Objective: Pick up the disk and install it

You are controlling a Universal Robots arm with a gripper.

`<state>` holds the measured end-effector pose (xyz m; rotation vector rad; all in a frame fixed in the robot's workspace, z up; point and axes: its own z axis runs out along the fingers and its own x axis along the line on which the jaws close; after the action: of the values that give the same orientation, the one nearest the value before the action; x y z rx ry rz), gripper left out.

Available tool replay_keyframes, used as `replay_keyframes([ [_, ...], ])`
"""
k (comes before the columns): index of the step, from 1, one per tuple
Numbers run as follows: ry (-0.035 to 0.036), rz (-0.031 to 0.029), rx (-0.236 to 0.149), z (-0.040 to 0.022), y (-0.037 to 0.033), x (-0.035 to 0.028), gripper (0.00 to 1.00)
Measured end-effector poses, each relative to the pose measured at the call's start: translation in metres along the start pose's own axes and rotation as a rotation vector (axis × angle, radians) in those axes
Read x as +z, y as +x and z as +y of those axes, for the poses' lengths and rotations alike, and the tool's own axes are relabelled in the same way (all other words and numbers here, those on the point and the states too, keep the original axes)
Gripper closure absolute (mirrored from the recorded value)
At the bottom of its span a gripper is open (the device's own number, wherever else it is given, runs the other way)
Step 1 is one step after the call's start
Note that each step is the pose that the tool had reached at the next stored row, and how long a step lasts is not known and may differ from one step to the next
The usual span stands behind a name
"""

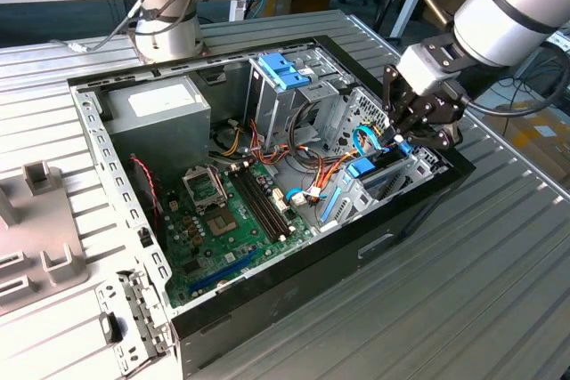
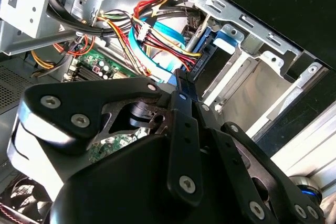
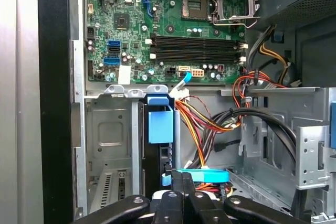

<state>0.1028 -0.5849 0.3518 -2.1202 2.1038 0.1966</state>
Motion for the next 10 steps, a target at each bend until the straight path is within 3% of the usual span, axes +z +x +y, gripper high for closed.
replay_keyframes([
  [10,-0.0005,0.0005,0.000,0.0001,0.0053,0.0076,0.89],
])
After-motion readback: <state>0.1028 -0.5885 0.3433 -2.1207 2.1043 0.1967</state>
